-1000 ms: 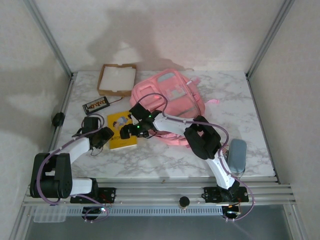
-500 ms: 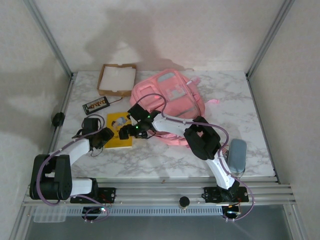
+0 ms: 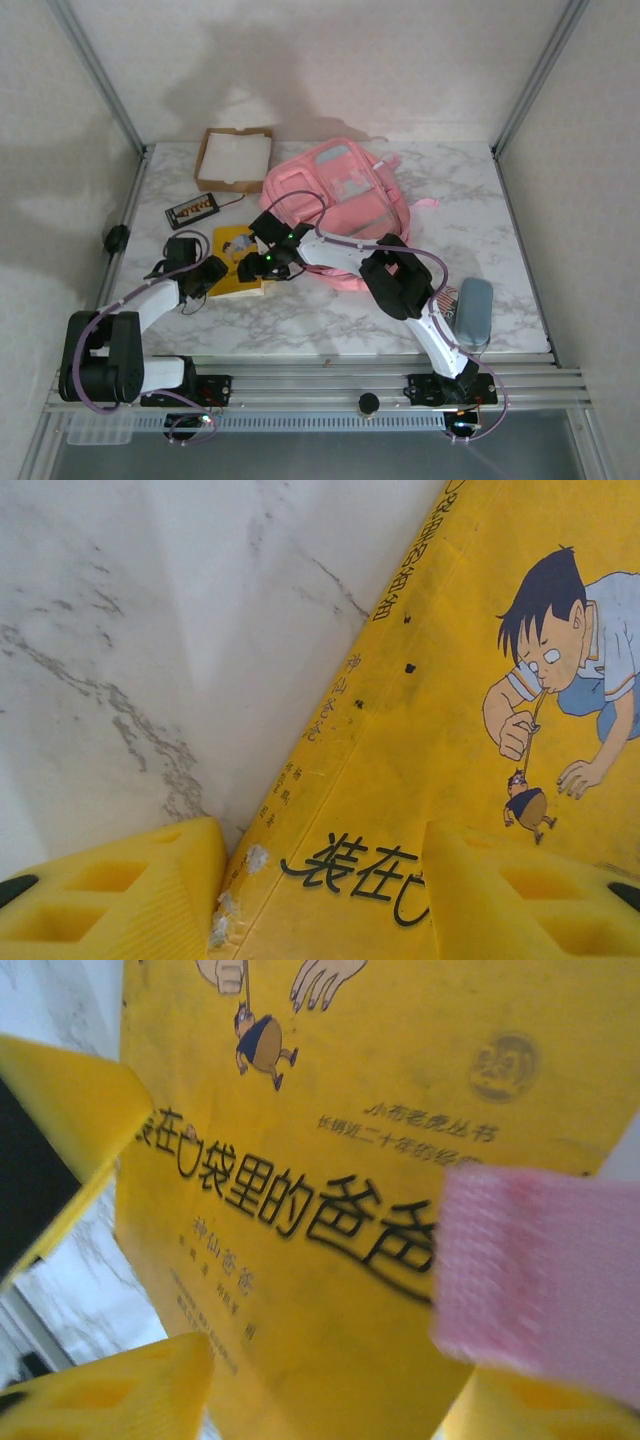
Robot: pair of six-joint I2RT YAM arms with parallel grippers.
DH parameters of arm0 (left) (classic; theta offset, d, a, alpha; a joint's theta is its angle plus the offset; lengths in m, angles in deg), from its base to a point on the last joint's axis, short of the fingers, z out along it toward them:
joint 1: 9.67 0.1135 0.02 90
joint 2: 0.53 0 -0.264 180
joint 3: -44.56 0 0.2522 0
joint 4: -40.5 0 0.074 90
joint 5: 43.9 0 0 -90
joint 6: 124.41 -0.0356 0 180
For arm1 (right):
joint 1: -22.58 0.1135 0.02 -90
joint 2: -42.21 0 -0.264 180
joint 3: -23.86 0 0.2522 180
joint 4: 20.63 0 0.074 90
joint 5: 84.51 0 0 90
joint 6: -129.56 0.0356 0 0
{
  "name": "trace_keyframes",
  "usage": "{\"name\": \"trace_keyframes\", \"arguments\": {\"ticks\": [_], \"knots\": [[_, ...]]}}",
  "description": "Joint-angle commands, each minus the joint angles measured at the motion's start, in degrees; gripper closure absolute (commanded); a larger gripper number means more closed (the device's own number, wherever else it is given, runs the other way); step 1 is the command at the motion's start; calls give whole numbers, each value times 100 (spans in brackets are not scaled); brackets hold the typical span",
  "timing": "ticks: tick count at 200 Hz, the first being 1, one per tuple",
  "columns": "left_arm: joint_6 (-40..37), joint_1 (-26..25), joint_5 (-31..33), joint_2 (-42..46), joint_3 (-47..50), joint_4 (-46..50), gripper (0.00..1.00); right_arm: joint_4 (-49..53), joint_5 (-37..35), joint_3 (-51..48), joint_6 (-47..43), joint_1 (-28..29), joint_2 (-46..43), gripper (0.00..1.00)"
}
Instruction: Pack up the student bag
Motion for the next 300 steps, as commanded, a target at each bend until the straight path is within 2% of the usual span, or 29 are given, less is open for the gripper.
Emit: {"name": "trace_keyframes", "arguments": {"ticks": [1,23,61,101,132,162,180,208,231,242,261,283,300], "knots": [[28,-76,-164,-13,268,514,44,-463,426,360,116,125,-42,47],[33,-73,-82,44,258,566,44,-98,244,624,36,133,-84,53],[4,-73,1,43,191,632,44,-55,17,402,2,95,-397,57],[-14,-73,67,69,175,682,44,93,22,301,-86,73,-414,66],[-23,-73,140,52,156,709,44,303,-260,265,-241,65,-525,75],[-5,-73,144,43,125,707,44,147,-122,160,-224,64,-565,85],[-5,-73,105,83,113,716,44,143,-85,194,-235,61,-528,94],[-29,-71,184,245,-15,893,43,-12,79,187,-268,8,-704,97],[-154,42,178,562,-306,1197,38,-6,333,350,-369,-89,-946,100],[-248,183,-29,747,-489,1335,34,-209,591,251,-353,-170,-1166,100],[-482,524,-532,992,-909,1663,25,-481,1174,102,-333,-365,-1484,100],[-763,878,-1204,1140,-1382,2046,8,-868,1673,-257,-349,-561,-2008,100],[-772,947,-1988,1181,-1638,2130,1,-1242,2111,-438,-209,-702,-2408,100]]}}
